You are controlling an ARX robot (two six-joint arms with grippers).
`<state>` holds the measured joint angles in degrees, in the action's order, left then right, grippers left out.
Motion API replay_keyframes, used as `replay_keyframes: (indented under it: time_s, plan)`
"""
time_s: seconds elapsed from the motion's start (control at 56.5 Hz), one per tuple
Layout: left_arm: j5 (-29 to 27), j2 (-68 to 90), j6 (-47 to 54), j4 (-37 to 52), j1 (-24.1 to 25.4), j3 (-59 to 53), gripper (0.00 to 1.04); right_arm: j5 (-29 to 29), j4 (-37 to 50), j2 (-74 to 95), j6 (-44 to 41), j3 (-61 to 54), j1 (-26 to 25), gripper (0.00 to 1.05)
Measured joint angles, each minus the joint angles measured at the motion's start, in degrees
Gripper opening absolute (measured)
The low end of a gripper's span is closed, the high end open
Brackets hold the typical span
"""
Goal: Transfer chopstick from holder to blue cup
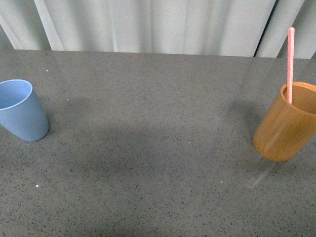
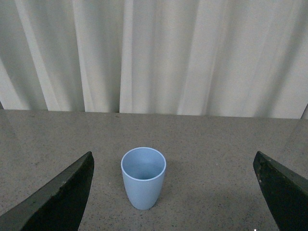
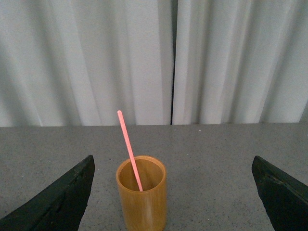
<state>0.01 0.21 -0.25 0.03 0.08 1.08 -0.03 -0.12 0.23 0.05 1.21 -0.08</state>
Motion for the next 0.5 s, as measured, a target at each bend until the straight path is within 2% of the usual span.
replay_keyframes:
  time_s: [0.495]
  plan:
    - [0.00, 0.00, 0.00, 0.00, 0.00, 0.00, 0.98, 0.00, 0.00, 0.00, 0.00, 0.00, 0.00, 0.95]
